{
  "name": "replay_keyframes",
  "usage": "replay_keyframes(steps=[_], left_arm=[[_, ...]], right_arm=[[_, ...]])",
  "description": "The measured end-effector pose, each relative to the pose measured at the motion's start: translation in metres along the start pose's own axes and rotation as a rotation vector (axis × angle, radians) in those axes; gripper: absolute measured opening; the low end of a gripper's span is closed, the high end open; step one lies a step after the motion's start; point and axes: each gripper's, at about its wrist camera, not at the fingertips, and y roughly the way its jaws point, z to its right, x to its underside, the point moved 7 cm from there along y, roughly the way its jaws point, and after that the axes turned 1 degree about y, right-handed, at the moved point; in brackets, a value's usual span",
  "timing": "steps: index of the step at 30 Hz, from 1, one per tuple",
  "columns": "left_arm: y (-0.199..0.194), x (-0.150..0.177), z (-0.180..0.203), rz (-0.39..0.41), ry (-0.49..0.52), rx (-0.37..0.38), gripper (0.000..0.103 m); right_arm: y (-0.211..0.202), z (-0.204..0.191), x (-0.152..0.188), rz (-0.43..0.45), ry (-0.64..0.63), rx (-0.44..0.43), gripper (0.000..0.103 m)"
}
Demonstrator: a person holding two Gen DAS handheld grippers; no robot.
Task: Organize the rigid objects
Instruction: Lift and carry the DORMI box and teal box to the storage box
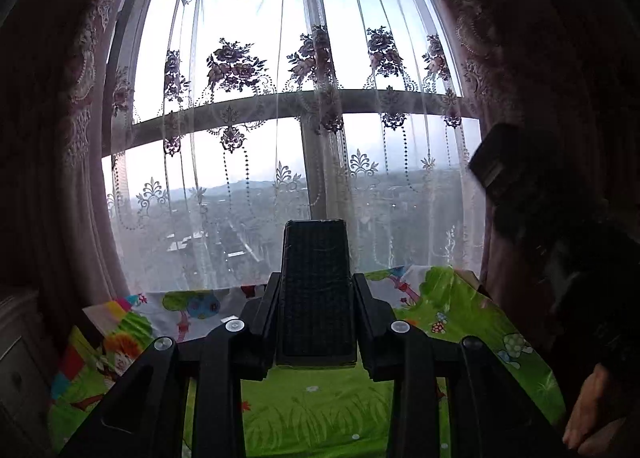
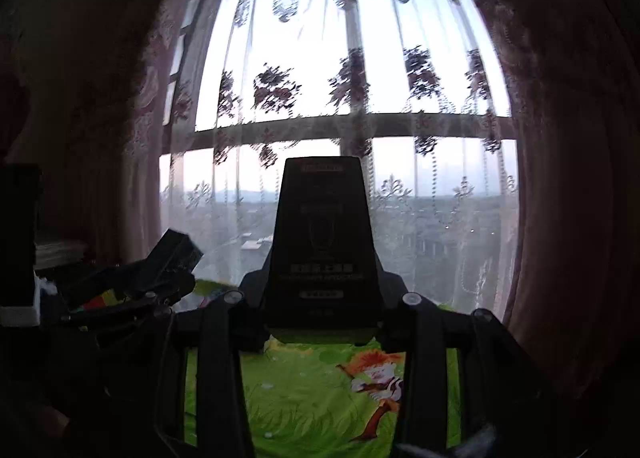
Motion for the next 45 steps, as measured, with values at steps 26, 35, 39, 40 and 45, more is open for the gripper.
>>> replay_keyframes(steps=[26,35,39,40,45], left_arm=[[-0.070,0.066,-0.129,-0.129,-0.149,-0.234,0.034],[-0.119,0.098,-0.188,-0.174,-0.221,-0.375,0.034],[-0.141,0.117,-0.214,-0.209,-0.255,-0.439,0.034],[-0.148,0.122,-0.220,-0.219,-0.262,-0.460,0.034],[-0.177,0.151,-0.250,-0.260,-0.329,-0.543,0.034]], right_arm=[[0.005,-0.151,0.025,-0.144,-0.103,-0.434,0.043],[-0.005,-0.232,0.037,-0.193,-0.173,-0.649,0.043],[-0.015,-0.266,0.044,-0.202,-0.221,-0.727,0.043],[-0.017,-0.275,0.045,-0.206,-0.233,-0.744,0.043],[-0.034,-0.313,0.058,-0.228,-0.285,-0.845,0.043]])
